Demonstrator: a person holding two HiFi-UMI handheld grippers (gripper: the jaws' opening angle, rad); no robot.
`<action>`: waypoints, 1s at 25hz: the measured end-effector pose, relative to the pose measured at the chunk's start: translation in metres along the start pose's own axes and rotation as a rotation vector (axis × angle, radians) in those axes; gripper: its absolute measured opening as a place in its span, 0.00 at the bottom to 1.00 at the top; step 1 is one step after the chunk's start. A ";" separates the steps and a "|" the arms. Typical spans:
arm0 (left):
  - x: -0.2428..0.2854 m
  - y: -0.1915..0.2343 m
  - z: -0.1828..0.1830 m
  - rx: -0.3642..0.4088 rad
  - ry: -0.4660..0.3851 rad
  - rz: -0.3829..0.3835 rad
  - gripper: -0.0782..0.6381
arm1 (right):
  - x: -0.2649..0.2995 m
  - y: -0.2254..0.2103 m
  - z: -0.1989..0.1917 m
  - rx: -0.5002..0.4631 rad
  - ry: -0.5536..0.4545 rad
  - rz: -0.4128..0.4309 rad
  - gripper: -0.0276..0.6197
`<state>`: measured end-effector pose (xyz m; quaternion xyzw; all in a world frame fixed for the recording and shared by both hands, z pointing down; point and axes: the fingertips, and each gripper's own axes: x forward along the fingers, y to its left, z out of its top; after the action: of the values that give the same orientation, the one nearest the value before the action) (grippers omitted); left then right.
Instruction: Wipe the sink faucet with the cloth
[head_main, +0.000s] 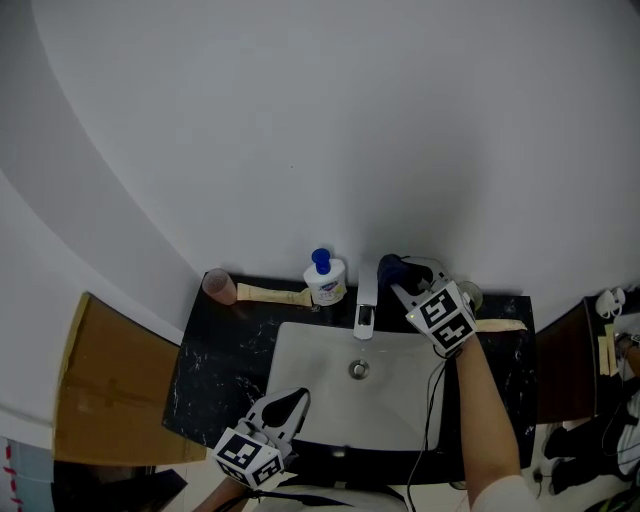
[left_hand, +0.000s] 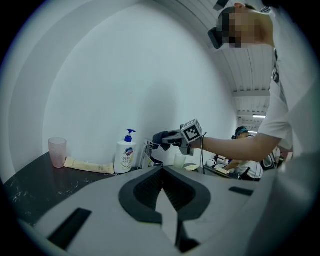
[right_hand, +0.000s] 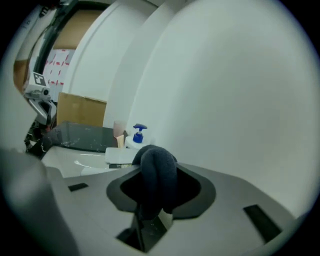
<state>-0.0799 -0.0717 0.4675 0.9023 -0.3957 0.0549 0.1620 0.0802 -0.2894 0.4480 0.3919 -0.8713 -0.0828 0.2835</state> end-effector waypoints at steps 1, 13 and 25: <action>0.001 -0.001 0.002 0.000 0.001 0.001 0.11 | 0.000 -0.002 0.002 0.006 -0.008 -0.006 0.24; 0.004 0.001 0.005 0.002 -0.015 -0.009 0.11 | 0.061 0.076 -0.132 -0.066 0.410 0.182 0.24; 0.002 0.000 0.006 0.007 -0.014 -0.016 0.11 | -0.011 0.007 0.010 -0.111 0.028 -0.016 0.24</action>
<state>-0.0787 -0.0753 0.4629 0.9063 -0.3895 0.0487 0.1565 0.0759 -0.2775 0.4373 0.3836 -0.8582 -0.1279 0.3162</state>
